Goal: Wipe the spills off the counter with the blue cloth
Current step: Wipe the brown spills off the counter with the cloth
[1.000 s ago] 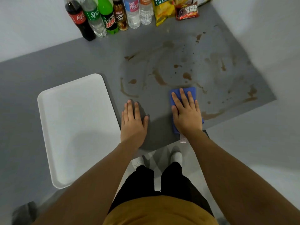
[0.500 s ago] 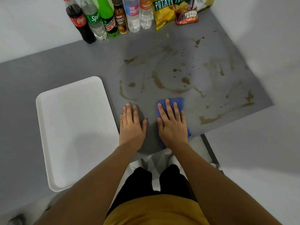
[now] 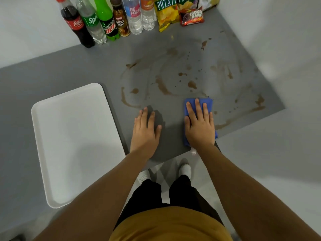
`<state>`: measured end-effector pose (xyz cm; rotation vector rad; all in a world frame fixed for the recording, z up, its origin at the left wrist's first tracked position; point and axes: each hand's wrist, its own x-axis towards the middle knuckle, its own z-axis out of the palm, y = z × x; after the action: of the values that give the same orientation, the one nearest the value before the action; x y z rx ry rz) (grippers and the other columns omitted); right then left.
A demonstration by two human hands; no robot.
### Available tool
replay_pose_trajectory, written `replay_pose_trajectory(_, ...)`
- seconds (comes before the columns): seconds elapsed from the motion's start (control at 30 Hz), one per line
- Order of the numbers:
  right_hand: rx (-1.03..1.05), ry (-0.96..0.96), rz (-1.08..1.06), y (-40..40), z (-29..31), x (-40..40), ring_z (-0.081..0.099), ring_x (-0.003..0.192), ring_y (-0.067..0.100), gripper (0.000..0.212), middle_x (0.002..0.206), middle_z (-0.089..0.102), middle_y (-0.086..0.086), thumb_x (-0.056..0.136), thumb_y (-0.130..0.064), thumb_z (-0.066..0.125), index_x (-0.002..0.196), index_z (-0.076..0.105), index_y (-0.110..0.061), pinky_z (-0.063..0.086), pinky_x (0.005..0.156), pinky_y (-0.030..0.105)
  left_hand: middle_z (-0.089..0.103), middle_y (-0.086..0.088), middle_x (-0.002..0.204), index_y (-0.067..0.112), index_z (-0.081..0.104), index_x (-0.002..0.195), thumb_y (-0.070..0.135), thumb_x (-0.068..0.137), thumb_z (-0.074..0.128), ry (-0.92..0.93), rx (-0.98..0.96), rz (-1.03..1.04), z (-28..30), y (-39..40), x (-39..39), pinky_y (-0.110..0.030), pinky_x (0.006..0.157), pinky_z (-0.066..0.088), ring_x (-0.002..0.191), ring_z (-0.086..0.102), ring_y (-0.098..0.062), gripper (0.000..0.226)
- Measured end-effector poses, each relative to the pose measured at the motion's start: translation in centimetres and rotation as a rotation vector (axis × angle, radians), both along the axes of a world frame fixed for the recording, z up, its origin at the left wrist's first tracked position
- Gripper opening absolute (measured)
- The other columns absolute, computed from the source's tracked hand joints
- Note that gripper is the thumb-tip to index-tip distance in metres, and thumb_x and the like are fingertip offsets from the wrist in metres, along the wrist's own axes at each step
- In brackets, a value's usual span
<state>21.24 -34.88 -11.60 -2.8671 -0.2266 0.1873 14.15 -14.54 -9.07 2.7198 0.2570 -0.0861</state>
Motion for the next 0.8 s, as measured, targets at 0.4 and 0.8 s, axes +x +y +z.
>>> replay_pose_trajectory(0.4,0.01,-0.025,0.165,0.0,0.2,0.5,-0.004,0.157,0.02,0.056,0.171,0.004,-0.009,0.107,-0.049,0.022,0.161,0.01,-0.04,0.005,0.126,0.046,0.02,-0.016,0.167,0.007,0.032,0.156,0.033,0.107,0.043,-0.046,0.007,-0.179,-1.0,-3.8,4.4,-0.045,0.127,0.013,0.156,0.014,-0.031,0.057)
replay_pose_trajectory(0.8,0.004,-0.026,-0.033,-5.6,0.3,4.5,-0.001,0.157,0.02,0.055,0.171,0.005,-0.008,0.107,-0.051,0.022,0.161,0.014,-0.04,0.008,0.127,0.049,0.021,-0.015,0.166,0.008,0.031,0.156,0.037,0.107,0.04,-0.041,0.041,-0.161,-1.7,-4.1,4.5,-0.047,0.126,0.018,0.155,0.017,-0.032,0.058)
